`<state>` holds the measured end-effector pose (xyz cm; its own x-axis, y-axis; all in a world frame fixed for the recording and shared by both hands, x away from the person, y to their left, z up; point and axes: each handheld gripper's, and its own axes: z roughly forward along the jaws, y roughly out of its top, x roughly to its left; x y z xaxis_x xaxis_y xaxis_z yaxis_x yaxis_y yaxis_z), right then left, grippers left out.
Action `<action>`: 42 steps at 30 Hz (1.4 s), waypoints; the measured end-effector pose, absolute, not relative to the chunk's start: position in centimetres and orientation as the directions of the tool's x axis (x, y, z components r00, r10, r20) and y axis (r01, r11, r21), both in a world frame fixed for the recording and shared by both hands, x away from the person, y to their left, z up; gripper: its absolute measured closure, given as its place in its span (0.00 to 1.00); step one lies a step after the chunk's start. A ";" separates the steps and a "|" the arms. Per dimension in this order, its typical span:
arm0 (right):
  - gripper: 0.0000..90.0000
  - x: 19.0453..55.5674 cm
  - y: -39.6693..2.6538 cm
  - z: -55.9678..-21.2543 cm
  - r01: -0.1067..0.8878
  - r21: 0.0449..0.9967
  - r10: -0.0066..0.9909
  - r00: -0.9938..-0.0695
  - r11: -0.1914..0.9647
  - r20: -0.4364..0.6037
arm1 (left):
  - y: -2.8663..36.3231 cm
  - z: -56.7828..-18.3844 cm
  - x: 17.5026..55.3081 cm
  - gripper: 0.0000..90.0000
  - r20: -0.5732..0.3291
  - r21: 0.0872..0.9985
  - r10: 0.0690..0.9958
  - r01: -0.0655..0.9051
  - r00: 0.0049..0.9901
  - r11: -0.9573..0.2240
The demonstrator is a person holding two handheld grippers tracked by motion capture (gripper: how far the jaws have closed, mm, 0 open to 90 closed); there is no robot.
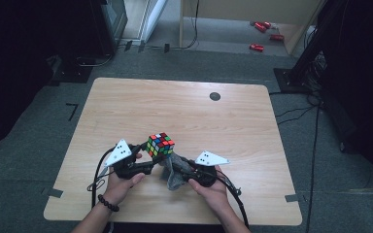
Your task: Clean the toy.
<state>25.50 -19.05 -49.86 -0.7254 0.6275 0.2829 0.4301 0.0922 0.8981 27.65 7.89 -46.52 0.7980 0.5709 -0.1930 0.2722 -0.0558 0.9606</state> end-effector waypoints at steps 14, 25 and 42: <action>0.72 23.9 -16.4 -49.5 0.370 0.917 0.531 -0.812 0.148 0.242 | 7.5 -46.5 27.4 0.38 -0.181 0.963 0.560 0.262 0.808 -0.067; 0.72 25.9 -20.9 -48.9 0.414 0.910 0.688 -0.670 0.036 0.277 | 8.0 -46.3 27.5 0.38 -0.162 0.967 0.581 0.247 0.798 -0.069; 0.70 24.7 -21.4 -46.1 0.309 0.950 0.629 -0.733 -0.029 0.258 | 3.7 -48.0 25.2 0.38 0.108 0.924 0.494 0.096 0.863 -0.370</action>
<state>24.66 -21.39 -46.11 -0.7330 0.6294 0.2581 0.3094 -0.0295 0.9505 25.17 3.69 -47.96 0.8628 0.4939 0.1081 0.0959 -0.3696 0.9242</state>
